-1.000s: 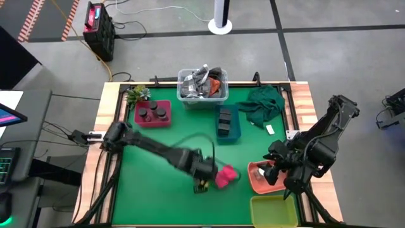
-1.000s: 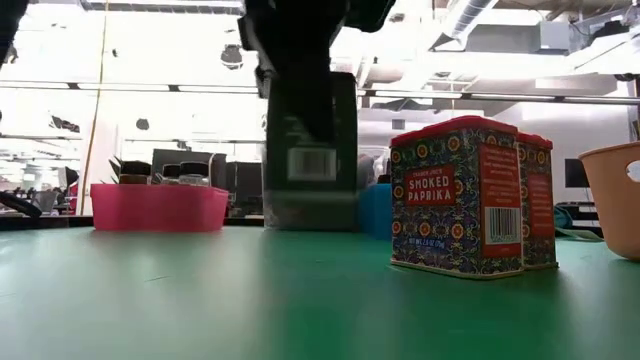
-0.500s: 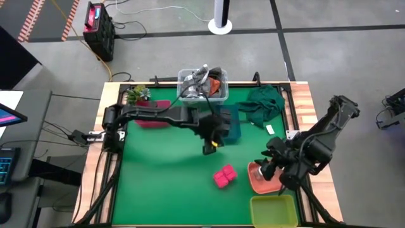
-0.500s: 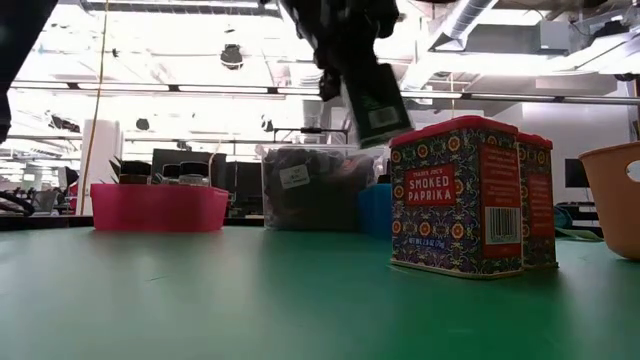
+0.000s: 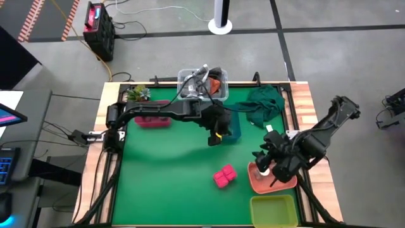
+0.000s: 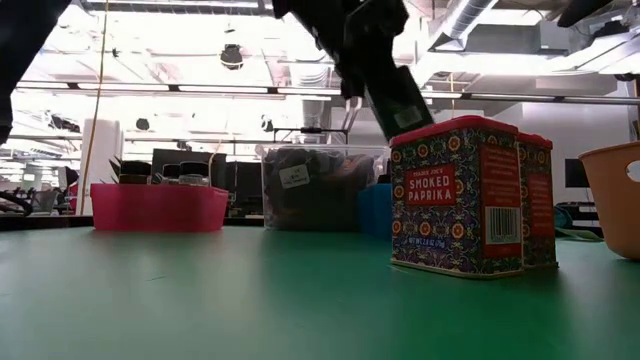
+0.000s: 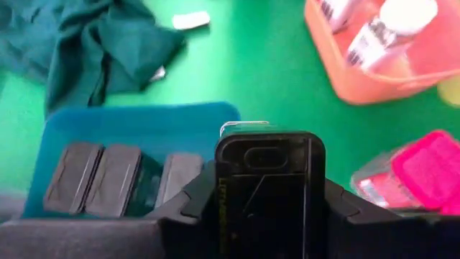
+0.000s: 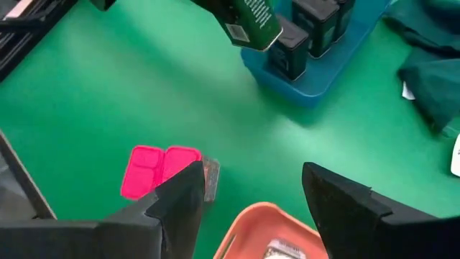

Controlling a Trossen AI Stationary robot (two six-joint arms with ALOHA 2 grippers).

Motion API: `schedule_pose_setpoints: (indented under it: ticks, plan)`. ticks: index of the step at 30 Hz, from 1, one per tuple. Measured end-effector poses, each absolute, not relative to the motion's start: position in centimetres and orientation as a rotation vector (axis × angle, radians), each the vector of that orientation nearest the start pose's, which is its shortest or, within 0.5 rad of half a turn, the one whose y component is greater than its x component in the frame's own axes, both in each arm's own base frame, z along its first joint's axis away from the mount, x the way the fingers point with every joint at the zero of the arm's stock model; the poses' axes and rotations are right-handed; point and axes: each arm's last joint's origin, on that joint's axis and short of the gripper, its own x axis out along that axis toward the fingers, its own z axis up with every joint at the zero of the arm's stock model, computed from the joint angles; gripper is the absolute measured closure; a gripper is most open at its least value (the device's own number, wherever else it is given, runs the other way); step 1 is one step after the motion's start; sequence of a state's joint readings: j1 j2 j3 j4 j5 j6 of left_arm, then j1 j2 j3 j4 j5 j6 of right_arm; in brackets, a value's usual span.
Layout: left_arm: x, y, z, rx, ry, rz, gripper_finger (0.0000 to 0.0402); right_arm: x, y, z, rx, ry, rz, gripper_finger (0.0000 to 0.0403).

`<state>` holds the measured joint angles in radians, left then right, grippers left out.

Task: Sort spices by type
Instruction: Put the black seasoning can into the blue bin

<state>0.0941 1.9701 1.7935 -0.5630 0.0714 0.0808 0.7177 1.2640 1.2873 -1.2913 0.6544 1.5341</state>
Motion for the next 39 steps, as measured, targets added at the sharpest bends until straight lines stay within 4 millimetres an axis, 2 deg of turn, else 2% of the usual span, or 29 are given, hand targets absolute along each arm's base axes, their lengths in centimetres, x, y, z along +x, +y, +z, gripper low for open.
schedule_pose_setpoints:
  ticks: [6,13,22,27,32,39]
  plan:
    - [45.1,5.2,28.0,-0.018,0.77,-0.007,0.027,17.6,11.7,33.4,0.633,0.719,-0.68,0.0143]
    - [45.3,5.8,27.0,0.011,0.799,-0.025,0.027,18.0,11.2,33.5,0.651,0.705,-0.704,0.0143]
    - [46.4,7.3,23.9,0.095,0.842,-0.039,0.0269,18.2,11.1,33.5,0.665,0.696,-0.704,0.0143]
    - [47.0,7.9,22.7,0.164,0.838,-0.027,0.0269,18.2,11.1,33.5,0.67,0.695,-0.707,0.0143]
    - [47.1,8.0,21.7,0.154,0.871,-0.025,0.0268,18.2,11.1,33.5,0.67,0.696,-0.707,0.0143]
    - [47.1,7.4,21.7,0.163,0.887,-0.04,0.0229,18.2,11.1,33.5,0.669,0.696,-0.707,0.0143]
